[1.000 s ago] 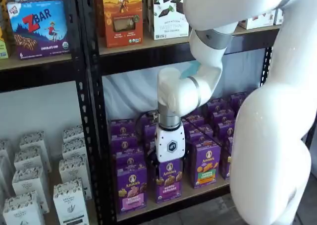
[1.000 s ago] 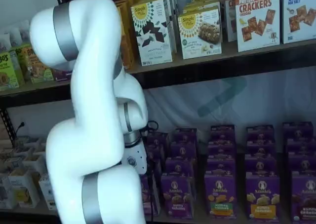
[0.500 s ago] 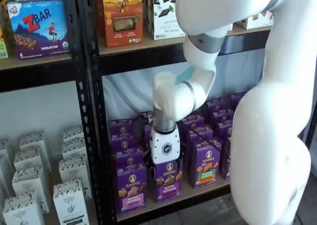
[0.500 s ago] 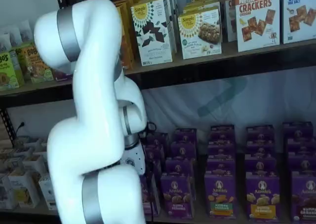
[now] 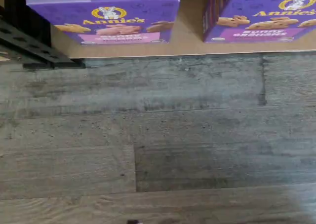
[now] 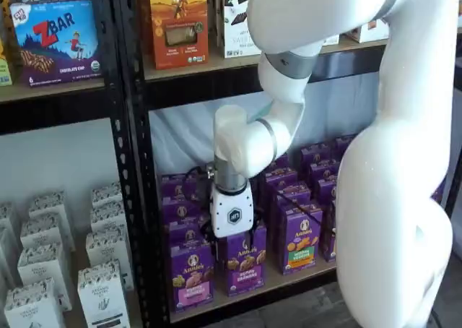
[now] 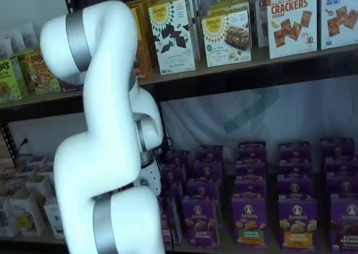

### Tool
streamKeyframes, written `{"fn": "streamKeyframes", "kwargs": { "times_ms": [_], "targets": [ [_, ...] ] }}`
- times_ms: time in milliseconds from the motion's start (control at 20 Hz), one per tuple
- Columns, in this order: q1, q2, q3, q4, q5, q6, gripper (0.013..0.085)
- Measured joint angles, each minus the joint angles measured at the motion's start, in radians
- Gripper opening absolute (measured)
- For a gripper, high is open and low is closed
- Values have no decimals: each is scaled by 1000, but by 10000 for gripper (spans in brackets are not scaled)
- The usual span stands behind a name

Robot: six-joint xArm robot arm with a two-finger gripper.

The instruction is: Pick up the purple box with a pink patch in the middle, on the bottom shelf, the first box from the left

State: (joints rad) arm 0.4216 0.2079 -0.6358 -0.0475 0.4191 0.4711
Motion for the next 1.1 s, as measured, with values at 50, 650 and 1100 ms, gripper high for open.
{"fn": "streamKeyframes", "kwargs": {
  "times_ms": [50,650,1100],
  "targets": [
    [3,4,-4,3,-1,0,850],
    [12,121,-135,-8,-3,19,850],
    [-1,236,-270,28,12,-27,850]
  ]
}}
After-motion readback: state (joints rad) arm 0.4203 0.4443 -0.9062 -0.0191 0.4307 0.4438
